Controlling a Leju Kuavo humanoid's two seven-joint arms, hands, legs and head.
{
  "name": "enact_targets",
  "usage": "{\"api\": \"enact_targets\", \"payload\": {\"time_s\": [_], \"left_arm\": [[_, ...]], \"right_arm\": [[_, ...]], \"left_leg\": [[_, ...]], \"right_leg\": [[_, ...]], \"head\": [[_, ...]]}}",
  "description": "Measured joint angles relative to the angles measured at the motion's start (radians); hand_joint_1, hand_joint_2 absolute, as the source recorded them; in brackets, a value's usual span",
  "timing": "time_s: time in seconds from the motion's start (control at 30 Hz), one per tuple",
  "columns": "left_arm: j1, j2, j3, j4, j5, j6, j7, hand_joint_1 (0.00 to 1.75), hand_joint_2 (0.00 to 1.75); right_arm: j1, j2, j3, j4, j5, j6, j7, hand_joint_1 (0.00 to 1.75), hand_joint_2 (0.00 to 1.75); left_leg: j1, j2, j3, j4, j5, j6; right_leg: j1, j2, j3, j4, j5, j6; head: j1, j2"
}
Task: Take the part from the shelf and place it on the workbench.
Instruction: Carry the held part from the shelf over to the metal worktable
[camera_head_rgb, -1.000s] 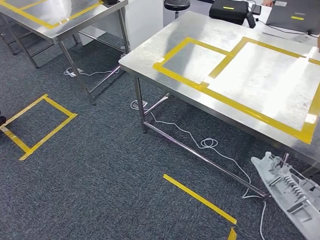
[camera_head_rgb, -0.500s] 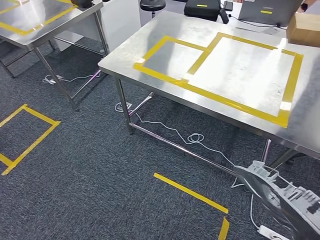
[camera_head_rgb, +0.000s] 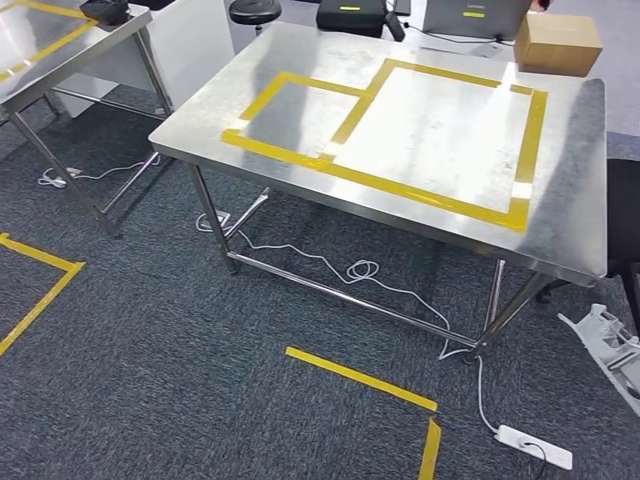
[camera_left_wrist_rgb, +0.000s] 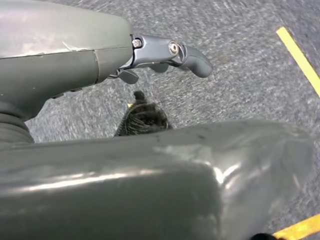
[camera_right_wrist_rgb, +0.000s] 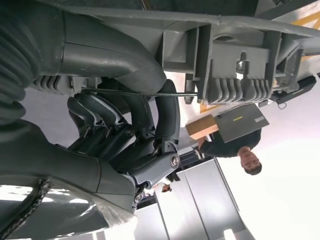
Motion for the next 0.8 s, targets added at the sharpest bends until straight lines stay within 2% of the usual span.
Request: {"api": "enact_targets", "payload": {"time_s": [0.07,0.13,0.2,0.23,0.27,0.3,0.33,0.4,0.43,0.47,0.57,0.63,0.67,0.73,0.77,0.8], "left_arm": [[-0.002,-0.001,0.000,0.000,-0.002,0.000,0.000,0.00,0.00],[-0.004,-0.002,0.000,0.000,-0.003,-0.001,0.000,0.00,0.00],[-0.005,-0.003,0.000,0.000,-0.006,-0.001,0.000,0.00,0.00],[-0.004,-0.003,0.000,0.000,-0.009,-0.001,0.000,0.00,0.00],[-0.004,-0.002,0.000,0.001,-0.013,0.000,0.000,0.00,0.00],[-0.005,-0.001,0.000,0.001,-0.017,0.001,0.001,0.00,0.00],[-0.006,-0.001,0.000,0.002,-0.019,0.002,0.001,0.00,0.00],[-0.009,-0.001,0.000,0.003,-0.023,0.003,0.001,0.00,0.00],[-0.009,-0.001,0.000,0.004,-0.023,0.003,0.001,0.00,0.00],[-0.010,0.000,0.000,0.004,-0.023,0.003,0.002,0.00,0.00],[-0.010,0.001,0.000,0.005,-0.023,0.003,0.002,0.00,0.00],[-0.011,0.002,0.000,0.005,-0.023,0.003,0.003,0.00,0.00],[-0.012,0.002,-0.001,0.005,-0.025,0.003,0.003,0.00,0.00],[-0.012,0.003,-0.001,0.006,-0.033,0.001,0.003,0.00,0.00],[-0.012,0.003,0.000,0.007,-0.038,0.002,0.003,0.00,0.00],[-0.012,0.004,0.000,0.009,-0.042,0.005,0.003,0.00,0.00]], "right_arm": [[-0.009,-0.034,-0.003,0.008,-0.072,0.000,0.076,1.75,1.75],[-0.020,-0.063,-0.005,0.016,-0.130,0.000,0.137,1.75,1.75],[-0.035,-0.081,-0.002,0.029,-0.147,0.000,0.164,1.75,1.75],[-0.045,-0.085,0.001,0.038,-0.128,0.000,0.161,1.75,1.75],[-0.054,-0.087,0.006,0.048,-0.094,-0.001,0.147,1.75,1.75],[-0.062,-0.087,0.012,0.058,-0.051,-0.003,0.129,1.75,1.75],[-0.068,-0.088,0.019,0.069,-0.011,-0.004,0.110,1.75,1.75],[-0.075,-0.090,0.030,0.083,0.029,-0.006,0.088,1.75,1.75],[-0.078,-0.091,0.035,0.088,0.035,-0.007,0.083,1.75,1.75],[-0.081,-0.092,0.039,0.092,0.038,-0.008,0.080,1.75,1.75],[-0.086,-0.093,0.046,0.101,0.045,-0.010,0.078,1.75,1.75],[-0.088,-0.094,0.048,0.104,0.045,-0.011,0.077,1.75,1.75],[-0.089,-0.094,0.050,0.105,0.048,-0.012,0.075,1.75,1.75],[-0.083,-0.095,0.060,0.111,0.086,-0.038,0.047,1.75,1.75],[-0.071,-0.095,0.073,0.117,0.126,-0.073,0.016,1.75,1.75],[-0.056,-0.095,0.091,0.126,0.177,-0.122,-0.020,1.75,1.75]], "left_leg": [[0.001,0.012,0.000,-0.018,0.003,0.002],[0.006,0.027,0.003,-0.037,0.014,0.006],[0.007,0.043,0.003,-0.045,0.019,0.010],[0.006,0.052,0.001,-0.044,0.020,0.011],[0.005,0.061,0.000,-0.043,0.020,0.011],[0.004,0.070,0.000,-0.042,0.020,0.011],[0.004,0.078,0.000,-0.041,0.019,0.010],[0.003,0.090,0.000,-0.035,0.016,0.004],[0.001,0.094,-0.001,-0.030,0.013,0.000],[-0.002,0.098,-0.002,-0.025,0.011,-0.005],[-0.006,0.109,-0.005,-0.018,0.010,-0.016],[-0.004,0.096,-0.015,0.010,-0.015,-0.026],[-0.002,0.083,-0.032,0.053,-0.044,-0.031],[0.000,0.060,-0.088,0.186,-0.114,-0.036],[0.001,0.057,-0.113,0.245,-0.136,-0.036],[0.001,0.056,-0.124,0.272,-0.137,-0.034]], "right_leg": [[-0.003,0.008,-0.011,-0.002,0.006,0.014],[-0.001,-0.017,-0.032,0.028,-0.017,0.022],[0.000,-0.051,-0.083,0.134,-0.076,0.028],[0.000,-0.058,-0.113,0.200,-0.104,0.031],[-0.001,-0.061,-0.133,0.249,-0.119,0.034],[-0.001,-0.063,-0.138,0.264,-0.116,0.037],[-0.002,-0.067,-0.121,0.238,-0.095,0.038],[-0.003,-0.089,-0.046,0.104,-0.037,0.040],[-0.002,-0.099,-0.014,0.042,-0.018,0.036],[0.000,-0.105,0.006,0.004,-0.010,0.031],[0.002,-0.093,0.010,-0.005,-0.006,0.010],[-0.001,-0.083,0.007,-0.004,-0.001,0.000],[-0.003,-0.079,0.005,-0.005,0.001,-0.006],[-0.002,-0.067,-0.001,-0.004,0.004,-0.011],[0.000,-0.061,-0.003,-0.004,0.005,-0.013],[0.002,-0.054,-0.005,-0.004,0.006,-0.014]], "head": [[-0.002,0.000],[0.002,0.000],[0.006,0.000],[0.007,0.000],[0.008,0.000],[0.008,0.000],[0.008,0.000],[0.008,0.000],[0.007,0.000],[0.007,0.000],[0.005,0.000],[0.004,0.000],[0.002,0.000],[0.000,0.000],[0.000,0.000],[0.000,0.000]]}}
